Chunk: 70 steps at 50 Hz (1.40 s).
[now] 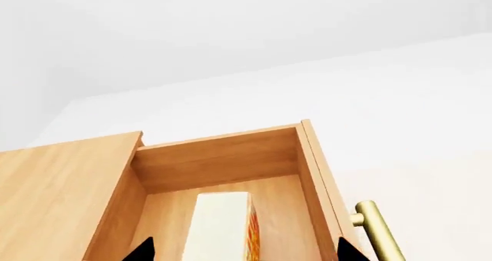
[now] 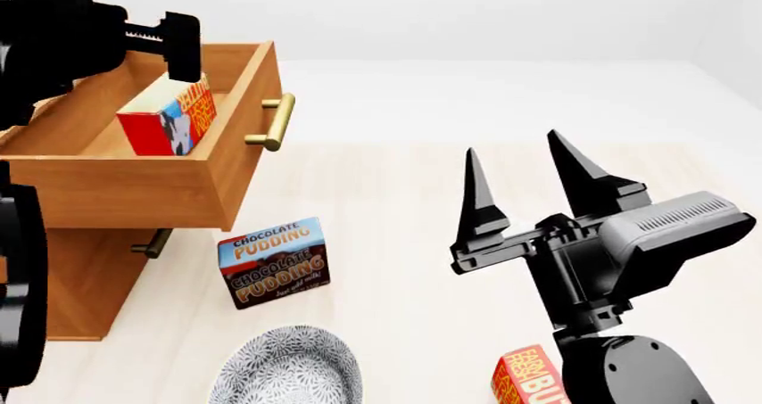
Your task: Put the butter at the front in the top drawer of the cabinet and close it.
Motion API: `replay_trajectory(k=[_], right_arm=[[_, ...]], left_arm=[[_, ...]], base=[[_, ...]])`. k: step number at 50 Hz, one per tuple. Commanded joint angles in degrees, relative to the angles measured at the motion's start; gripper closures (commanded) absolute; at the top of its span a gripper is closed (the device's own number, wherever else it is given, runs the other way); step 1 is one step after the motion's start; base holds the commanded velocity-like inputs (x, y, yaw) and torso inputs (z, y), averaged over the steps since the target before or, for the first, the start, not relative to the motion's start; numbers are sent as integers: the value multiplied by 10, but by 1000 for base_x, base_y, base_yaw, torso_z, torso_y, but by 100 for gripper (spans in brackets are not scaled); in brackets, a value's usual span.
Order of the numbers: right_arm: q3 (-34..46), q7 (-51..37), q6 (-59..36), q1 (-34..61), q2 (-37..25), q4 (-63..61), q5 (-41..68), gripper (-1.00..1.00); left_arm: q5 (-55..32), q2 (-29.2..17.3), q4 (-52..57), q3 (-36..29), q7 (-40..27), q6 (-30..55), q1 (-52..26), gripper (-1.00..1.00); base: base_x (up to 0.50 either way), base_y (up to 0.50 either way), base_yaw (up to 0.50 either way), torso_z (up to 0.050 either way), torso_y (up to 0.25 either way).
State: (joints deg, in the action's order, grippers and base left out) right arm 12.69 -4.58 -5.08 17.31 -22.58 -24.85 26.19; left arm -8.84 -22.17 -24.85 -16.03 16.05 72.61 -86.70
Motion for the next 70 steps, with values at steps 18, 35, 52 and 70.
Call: replay_trajectory(k=[18, 35, 52, 70], right_arm=[[12, -10, -3, -4, 0, -10, -8, -100], [11, -12, 0, -10, -4, -12, -3, -100], [10, -18, 6, -9, -2, -3, -6, -100], [10, -24, 7, -11, -2, -2, -7, -100]], left_arm=[[-62, 16, 349, 121, -23, 126, 132, -100], [-116, 49, 467, 163, -50, 173, 171, -100], [-537, 14, 505, 237, -347, 171, 219, -100], [-707, 10, 549, 265, -460, 136, 275, -100]], base=[[0, 0, 0, 0, 0], [0, 0, 0, 0, 0], [0, 0, 0, 0, 0], [0, 0, 0, 0, 0]])
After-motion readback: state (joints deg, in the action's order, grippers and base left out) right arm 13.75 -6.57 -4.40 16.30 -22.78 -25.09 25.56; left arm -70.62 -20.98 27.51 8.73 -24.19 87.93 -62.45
